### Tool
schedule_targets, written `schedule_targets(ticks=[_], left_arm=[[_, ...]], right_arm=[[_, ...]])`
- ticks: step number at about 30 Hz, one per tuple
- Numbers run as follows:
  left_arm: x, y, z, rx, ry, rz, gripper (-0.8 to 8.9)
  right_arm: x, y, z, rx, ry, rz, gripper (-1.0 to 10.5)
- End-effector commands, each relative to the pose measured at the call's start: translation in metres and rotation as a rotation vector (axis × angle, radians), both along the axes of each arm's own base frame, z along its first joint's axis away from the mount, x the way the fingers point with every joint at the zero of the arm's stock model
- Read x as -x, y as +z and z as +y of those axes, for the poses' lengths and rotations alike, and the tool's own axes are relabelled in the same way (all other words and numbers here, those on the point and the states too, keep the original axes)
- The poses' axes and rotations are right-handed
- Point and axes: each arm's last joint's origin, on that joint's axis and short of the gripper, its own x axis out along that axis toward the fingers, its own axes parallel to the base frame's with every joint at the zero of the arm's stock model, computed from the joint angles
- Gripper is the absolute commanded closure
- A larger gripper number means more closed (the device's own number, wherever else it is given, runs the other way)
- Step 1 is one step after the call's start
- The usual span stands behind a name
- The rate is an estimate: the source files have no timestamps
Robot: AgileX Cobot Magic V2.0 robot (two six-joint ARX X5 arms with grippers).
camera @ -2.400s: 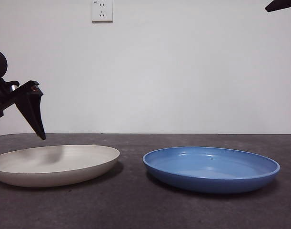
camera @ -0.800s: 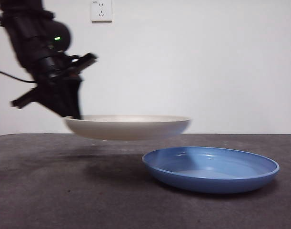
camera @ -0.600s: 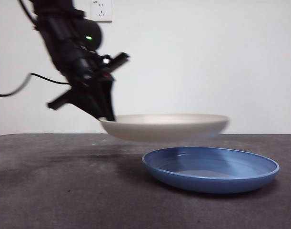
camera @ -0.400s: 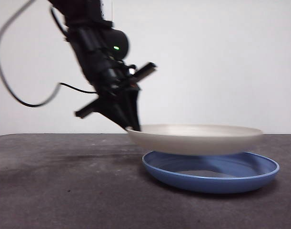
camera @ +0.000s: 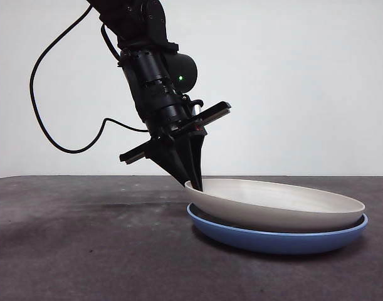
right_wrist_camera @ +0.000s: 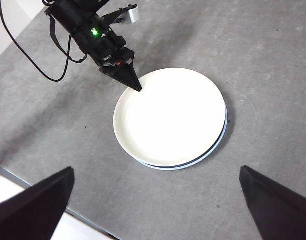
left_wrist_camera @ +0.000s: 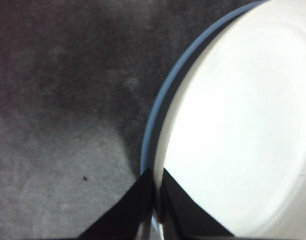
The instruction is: Pick up the white plate, put it on the blue plate, put it on desk
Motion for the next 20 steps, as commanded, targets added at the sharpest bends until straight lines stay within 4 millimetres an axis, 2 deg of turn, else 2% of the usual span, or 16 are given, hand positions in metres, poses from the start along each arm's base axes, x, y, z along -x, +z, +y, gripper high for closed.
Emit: schedule_targets(ticks=[1,20], left_arm=[[-0.004,-0.001,-0.006,0.009,0.0,-0.013,7.98],[-0.001,-0.001,-0.017,0.031,-0.024,-0.045,7.85]], right_arm=[[0.001,0.005,0.0,0.009,0.012,-0.032,3.3],[0.001,0.005,0.0,0.011,0.018,-0.034,3.2]])
